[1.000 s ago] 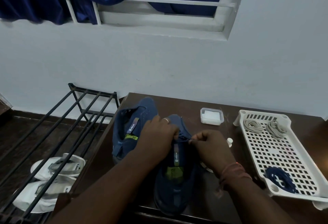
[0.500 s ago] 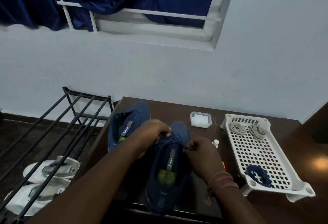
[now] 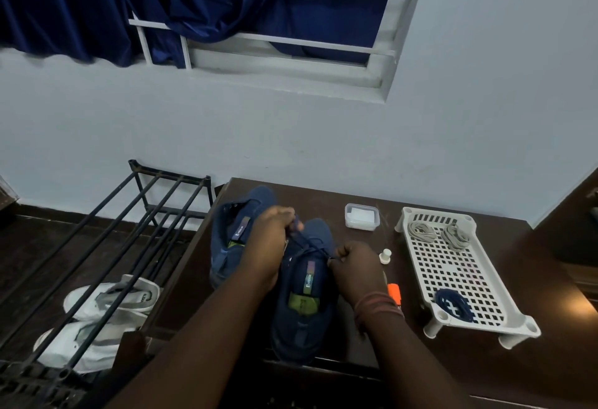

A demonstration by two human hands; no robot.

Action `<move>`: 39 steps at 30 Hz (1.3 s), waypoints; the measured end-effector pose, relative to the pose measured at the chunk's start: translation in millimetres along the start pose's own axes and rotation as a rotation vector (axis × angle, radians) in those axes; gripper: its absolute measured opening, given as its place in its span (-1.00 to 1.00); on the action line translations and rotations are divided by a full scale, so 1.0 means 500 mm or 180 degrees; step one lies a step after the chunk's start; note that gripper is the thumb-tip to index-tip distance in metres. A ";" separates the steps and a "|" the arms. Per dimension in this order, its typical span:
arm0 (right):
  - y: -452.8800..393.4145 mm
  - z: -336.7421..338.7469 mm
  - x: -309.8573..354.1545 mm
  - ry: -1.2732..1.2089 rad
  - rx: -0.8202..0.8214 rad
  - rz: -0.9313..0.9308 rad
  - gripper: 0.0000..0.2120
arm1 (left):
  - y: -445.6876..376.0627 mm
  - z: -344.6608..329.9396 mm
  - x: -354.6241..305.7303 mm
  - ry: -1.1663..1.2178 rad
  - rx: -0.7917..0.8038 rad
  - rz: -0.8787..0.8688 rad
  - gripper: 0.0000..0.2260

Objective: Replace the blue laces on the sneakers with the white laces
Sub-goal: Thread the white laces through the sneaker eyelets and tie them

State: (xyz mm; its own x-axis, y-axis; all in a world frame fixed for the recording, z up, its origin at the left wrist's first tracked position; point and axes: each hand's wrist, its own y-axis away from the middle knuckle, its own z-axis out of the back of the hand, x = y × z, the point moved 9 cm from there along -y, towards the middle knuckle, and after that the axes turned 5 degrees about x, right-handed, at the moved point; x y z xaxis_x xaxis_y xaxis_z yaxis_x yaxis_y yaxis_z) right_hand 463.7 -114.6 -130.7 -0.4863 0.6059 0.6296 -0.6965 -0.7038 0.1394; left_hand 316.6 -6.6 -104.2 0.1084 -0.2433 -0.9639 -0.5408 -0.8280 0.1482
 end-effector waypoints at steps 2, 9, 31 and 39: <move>0.003 -0.001 0.005 0.0037 0.0052 -0.0017 -0.91 | 0.002 0.010 0.000 -0.0755 -0.0092 0.0073 -0.83; 0.013 -0.012 0.026 0.0360 0.0039 0.0177 -0.94 | 0.032 -0.039 0.033 -0.5334 0.0194 -0.0420 -0.76; 0.005 -0.033 0.049 0.1084 0.0386 0.0644 -0.77 | -0.039 0.143 -0.126 0.0518 -0.0758 -0.0958 -0.83; 0.008 -0.084 0.075 0.1160 0.0594 0.1210 -0.64 | -0.047 0.082 -0.014 -0.4013 -0.0534 -0.0161 -0.62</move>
State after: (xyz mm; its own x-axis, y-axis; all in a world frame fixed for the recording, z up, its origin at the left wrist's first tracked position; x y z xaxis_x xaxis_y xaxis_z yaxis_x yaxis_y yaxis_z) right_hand 420.7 -79.0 -138.5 -0.8591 0.3622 0.3616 -0.3473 -0.9315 0.1079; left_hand 294.5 35.3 -110.0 -0.7890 0.3610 -0.4971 -0.4376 -0.8982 0.0423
